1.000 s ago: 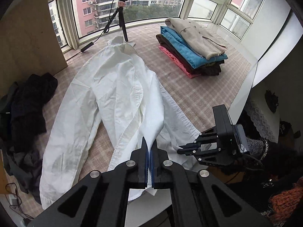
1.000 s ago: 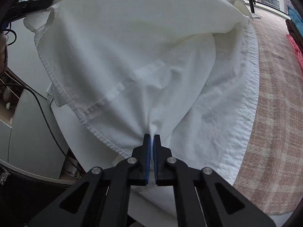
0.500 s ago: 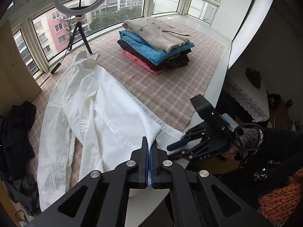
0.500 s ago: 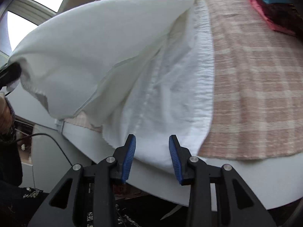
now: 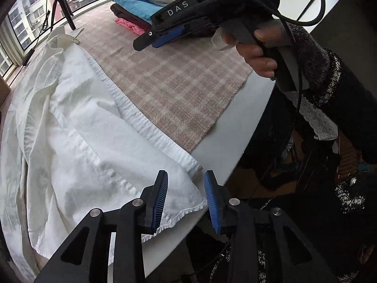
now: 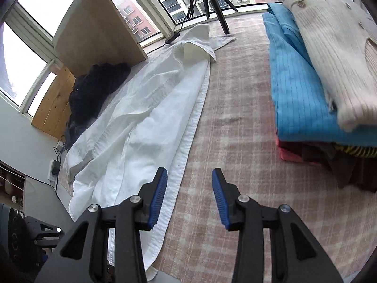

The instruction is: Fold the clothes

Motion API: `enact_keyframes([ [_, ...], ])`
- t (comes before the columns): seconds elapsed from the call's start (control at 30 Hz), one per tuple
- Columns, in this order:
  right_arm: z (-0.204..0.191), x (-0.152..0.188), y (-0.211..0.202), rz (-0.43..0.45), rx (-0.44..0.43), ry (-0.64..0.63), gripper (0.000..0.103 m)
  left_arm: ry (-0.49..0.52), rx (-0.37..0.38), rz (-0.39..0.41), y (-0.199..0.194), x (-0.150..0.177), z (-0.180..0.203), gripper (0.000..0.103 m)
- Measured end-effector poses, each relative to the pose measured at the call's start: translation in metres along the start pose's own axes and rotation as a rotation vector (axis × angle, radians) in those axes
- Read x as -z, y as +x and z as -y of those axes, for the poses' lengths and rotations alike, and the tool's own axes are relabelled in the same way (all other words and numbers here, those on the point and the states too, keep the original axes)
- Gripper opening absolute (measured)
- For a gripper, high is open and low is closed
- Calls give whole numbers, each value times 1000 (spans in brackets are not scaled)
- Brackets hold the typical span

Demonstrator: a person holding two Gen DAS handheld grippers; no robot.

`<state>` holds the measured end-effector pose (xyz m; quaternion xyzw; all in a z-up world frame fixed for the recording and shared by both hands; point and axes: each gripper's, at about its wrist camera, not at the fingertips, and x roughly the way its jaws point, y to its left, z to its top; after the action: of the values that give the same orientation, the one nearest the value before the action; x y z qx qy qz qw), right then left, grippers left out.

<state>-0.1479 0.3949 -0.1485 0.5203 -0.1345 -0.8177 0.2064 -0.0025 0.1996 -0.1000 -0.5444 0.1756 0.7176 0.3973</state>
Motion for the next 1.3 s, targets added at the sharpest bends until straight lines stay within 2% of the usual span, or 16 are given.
enact_keyframes([
  [0.1,-9,-50,20,-38,-16,-71,39,-151,-116,72,-26,-1,-40,34],
  [0.2,-22,-85,52,-114,-117,-102,42,-305,-227,103,-48,19,-90,46],
  [0.3,-31,-111,94,-189,-165,-82,46,-426,-352,78,-56,55,-136,48],
  [0.37,-34,-126,118,-219,-164,-45,46,-503,-390,43,-58,81,-164,48],
  [0.53,-28,-157,159,-254,-162,70,46,-637,-374,-3,-57,124,-211,49],
  [0.7,-21,-169,183,-295,-211,156,46,-760,-200,39,-41,137,-230,49],
  [0.8,-28,-170,187,-293,-200,115,46,-767,-163,60,-28,131,-227,46],
  [0.83,-32,-170,186,-288,-194,93,45,-770,-151,67,-23,129,-227,27],
  [0.87,-35,-170,183,-278,-192,63,30,-765,-132,81,-22,126,-224,0],
  [0.9,-39,-171,180,-269,-191,35,5,-744,-124,104,-27,123,-217,2],
  [0.93,-40,-173,175,-262,-194,16,3,-713,-133,130,-33,119,-209,0],
  [1.07,-33,-186,144,-199,-115,-51,3,-600,-117,203,-64,108,-171,0],
  [1.2,-3,-201,115,-140,-73,-5,3,-530,-115,193,-78,106,-144,4],
  [1.23,2,-205,110,-126,-67,7,3,-542,-121,180,-78,110,-144,10],
  [1.27,5,-209,108,-124,-69,22,5,-577,-123,170,-77,116,-150,25],
  [1.3,8,-212,107,-127,-72,38,15,-622,-126,166,-75,122,-159,33],
])
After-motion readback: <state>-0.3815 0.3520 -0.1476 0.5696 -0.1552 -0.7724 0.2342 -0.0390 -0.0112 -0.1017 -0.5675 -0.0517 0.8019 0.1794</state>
